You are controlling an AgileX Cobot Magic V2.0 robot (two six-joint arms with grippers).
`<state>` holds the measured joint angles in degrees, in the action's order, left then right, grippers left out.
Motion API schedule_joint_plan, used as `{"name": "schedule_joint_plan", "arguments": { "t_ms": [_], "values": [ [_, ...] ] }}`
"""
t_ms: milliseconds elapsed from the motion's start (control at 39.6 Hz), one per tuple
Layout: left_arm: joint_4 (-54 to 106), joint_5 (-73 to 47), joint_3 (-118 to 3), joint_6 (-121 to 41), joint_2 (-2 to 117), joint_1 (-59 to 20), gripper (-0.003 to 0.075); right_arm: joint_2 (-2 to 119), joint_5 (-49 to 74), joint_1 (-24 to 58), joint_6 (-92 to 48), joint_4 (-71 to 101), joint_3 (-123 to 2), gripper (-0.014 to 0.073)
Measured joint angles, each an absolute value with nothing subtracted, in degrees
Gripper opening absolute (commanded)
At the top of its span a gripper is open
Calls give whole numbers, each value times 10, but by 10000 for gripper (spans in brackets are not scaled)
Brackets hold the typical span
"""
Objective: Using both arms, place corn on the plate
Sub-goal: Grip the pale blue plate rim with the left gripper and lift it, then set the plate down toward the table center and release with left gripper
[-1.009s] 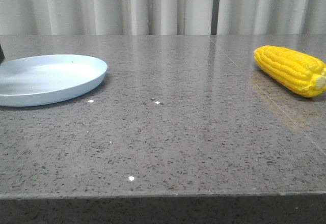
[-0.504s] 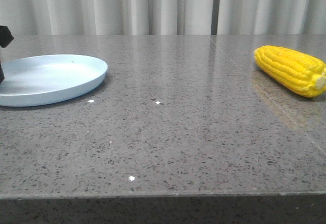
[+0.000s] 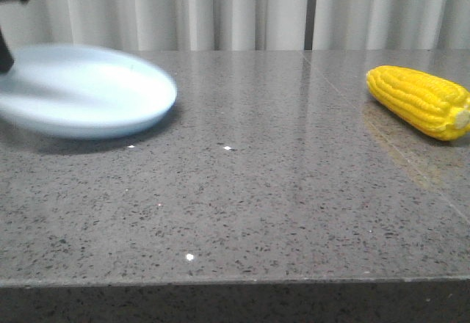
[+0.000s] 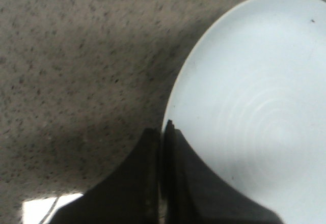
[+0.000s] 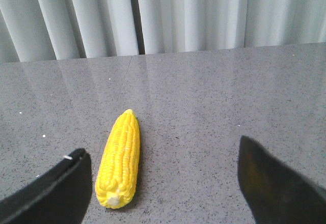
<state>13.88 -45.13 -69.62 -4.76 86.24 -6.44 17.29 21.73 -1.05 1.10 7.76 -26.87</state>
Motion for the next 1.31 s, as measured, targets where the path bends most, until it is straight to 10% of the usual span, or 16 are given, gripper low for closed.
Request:
{"name": "schedule_joint_plan", "arguments": {
  "t_ms": [530,908,1312],
  "values": [
    [223,-455,-739,-61,923,-182,3,173,217,-11,11,78,-269,610],
    [229,-451,-746,-63,968,-189,445,173,217,-11,11,78,-269,610],
    [77,-481,-768,-18,850,-166,27,173,217,-11,11,78,-269,610]
  ]
}}
